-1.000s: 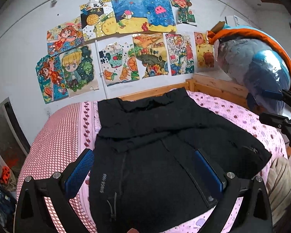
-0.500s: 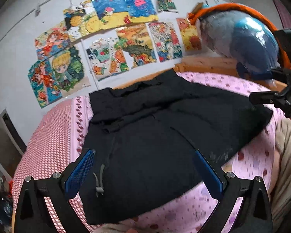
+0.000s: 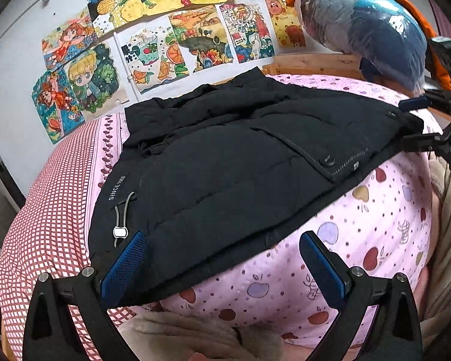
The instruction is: Fold large clothes
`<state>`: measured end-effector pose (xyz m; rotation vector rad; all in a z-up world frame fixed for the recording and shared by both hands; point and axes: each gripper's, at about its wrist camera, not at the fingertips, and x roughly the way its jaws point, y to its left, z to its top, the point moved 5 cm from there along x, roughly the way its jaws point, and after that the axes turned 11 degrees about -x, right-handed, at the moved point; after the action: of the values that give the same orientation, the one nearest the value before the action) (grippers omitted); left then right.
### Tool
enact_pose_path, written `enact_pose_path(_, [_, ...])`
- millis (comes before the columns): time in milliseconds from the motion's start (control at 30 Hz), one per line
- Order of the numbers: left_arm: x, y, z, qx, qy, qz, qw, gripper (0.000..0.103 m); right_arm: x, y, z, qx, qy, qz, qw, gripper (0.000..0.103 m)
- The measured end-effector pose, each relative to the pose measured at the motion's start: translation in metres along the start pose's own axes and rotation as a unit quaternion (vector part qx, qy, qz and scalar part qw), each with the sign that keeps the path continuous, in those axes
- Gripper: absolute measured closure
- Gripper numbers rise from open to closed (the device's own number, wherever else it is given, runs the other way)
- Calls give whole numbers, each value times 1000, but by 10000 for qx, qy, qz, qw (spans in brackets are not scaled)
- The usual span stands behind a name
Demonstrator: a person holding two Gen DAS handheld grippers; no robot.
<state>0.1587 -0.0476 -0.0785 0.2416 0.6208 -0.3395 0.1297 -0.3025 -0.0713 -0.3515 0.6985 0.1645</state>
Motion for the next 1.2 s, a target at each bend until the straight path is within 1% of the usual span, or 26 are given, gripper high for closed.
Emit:
enact_pose_path(100, [4, -1, -4, 147, 29, 93, 9998, 0, 5, 0, 0, -164, 119, -3, 9998, 3])
enact_pose_path(267, [8, -3, -8, 220, 111, 131, 9996, 0, 12, 1, 1, -234, 200, 62, 9995, 3])
enact_pose_path(400, [12, -5, -11, 381, 125, 298, 9988, 0, 16, 9, 0, -416, 262, 70, 9988, 3])
enact_pose_path(500, [16, -4, -12, 455, 147, 529, 9975, 0, 18, 14, -2, -590, 294, -24, 9978, 3])
enact_pose_path(633, [18, -2, -12, 473, 86, 740, 9961, 0, 17, 18, -1, -798, 293, -262, 9960, 3])
enact_pose_path(800, [17, -2, -11, 595, -70, 1125, 9918, 0, 10, 14, 2, -1040, 150, -1039, 9890, 3])
enact_pose_path(900, [19, 0, -9, 569, -121, 1307, 9897, 0, 8, 12, 4, -1133, 28, -1290, 9851, 3])
enact_pose_path(1000, [23, 6, -8, 472, -79, 1511, 9874, 0, 10, 12, 5, -1184, -32, -1596, 9800, 3])
enact_pose_path(1067, [23, 11, -7, 377, -53, 1563, 9870, 0, 14, 11, 3, -1095, -18, -1697, 9794, 3])
enact_pose_path(1200, [22, 20, -4, 138, -67, 1580, 9873, 0, 15, 3, 2, -662, -118, -1612, 9846, 3])
